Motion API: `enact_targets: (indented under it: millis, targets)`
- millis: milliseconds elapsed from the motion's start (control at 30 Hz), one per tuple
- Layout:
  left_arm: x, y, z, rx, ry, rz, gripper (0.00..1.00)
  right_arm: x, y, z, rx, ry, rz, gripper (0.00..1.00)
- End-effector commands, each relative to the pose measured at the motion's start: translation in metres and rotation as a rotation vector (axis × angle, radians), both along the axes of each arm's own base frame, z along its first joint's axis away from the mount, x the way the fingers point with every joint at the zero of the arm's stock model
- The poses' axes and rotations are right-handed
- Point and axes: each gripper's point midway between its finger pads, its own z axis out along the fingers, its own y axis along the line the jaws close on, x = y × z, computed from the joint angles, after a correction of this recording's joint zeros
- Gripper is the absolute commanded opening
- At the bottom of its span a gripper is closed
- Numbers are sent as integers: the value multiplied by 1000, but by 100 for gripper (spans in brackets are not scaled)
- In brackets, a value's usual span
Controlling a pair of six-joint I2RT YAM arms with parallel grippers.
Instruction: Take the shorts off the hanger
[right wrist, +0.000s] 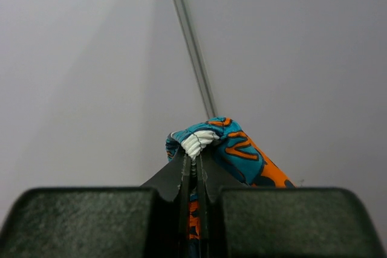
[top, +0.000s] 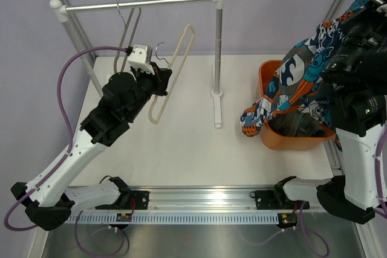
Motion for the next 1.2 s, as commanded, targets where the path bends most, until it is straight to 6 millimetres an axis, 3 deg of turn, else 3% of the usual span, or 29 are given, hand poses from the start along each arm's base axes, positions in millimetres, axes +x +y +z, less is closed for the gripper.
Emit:
enact_targets:
  millis: [0, 133, 167, 233, 267, 300, 333, 367, 433, 500, 533, 600, 633, 667, 700, 733, 800, 833, 867, 900, 1067, 1167]
  targets:
    - [-7, 1, 25, -65, -64, -22, 0, 4, -14, -16, 49, 19, -52, 0]
    - [-9, 1, 25, -65, -66, -28, 0, 35, -19, -51, 53, 133, -52, 0]
    - [-9, 1, 25, -65, -64, -29, 0, 48, -14, -65, 32, 197, -5, 0]
    - [-9, 0, 24, -63, -60, -32, 0, 73, -27, -81, 115, 213, 19, 0]
    - [-9, 0, 23, -60, -58, -34, 0, 103, -19, -109, 116, 316, 95, 0]
    - [-9, -1, 23, -60, -58, -35, 0, 111, -34, -116, 169, 319, 83, 0]
    - [-9, 0, 22, -57, -55, -34, 0, 117, -36, -117, 183, 323, 96, 0]
    - [-9, -1, 21, -54, -53, -34, 0, 134, -35, -134, 201, 375, 132, 0]
    - [-9, 0, 22, -51, -55, -31, 0, 144, -47, -148, 280, 377, 154, 0]
    - [-8, 1, 21, -48, -54, -28, 0, 157, -42, -167, 339, 405, 217, 0]
    - [-8, 0, 21, -47, -55, -28, 0, 165, -45, -193, 371, 456, 217, 0]
    - [-7, -1, 20, -47, -50, -29, 0, 172, -37, -214, 431, 469, 270, 0]
    - [-6, -2, 20, -48, -49, -29, 0, 182, -34, -254, 470, 529, 289, 0]
    - [-5, -3, 19, -45, -44, -31, 0, 178, -30, -261, 509, 506, 307, 0]
    - [-6, -3, 20, -47, -43, -31, 0, 179, -28, -281, 537, 521, 317, 0]
    - [-6, -2, 19, -43, -39, -29, 0, 183, -24, -328, 578, 573, 325, 0]
    - [-6, 0, 20, -41, -39, -20, 0, 179, -17, -357, 640, 567, 347, 0]
    - [-6, 0, 19, -36, -36, -19, 0, 177, -14, -398, 672, 608, 346, 0]
    - [-6, 1, 20, -33, -35, -15, 0, 175, -13, -413, 705, 609, 337, 0]
    - [-6, 2, 21, -30, -34, -14, 0, 169, -11, -447, 736, 662, 321, 0]
    - [-8, 5, 26, -26, -29, -8, 0, 171, 2, -516, 819, 759, 351, 0]
    - [-8, 4, 27, -16, -16, -11, 0, 171, 4, -534, 835, 788, 356, 0]
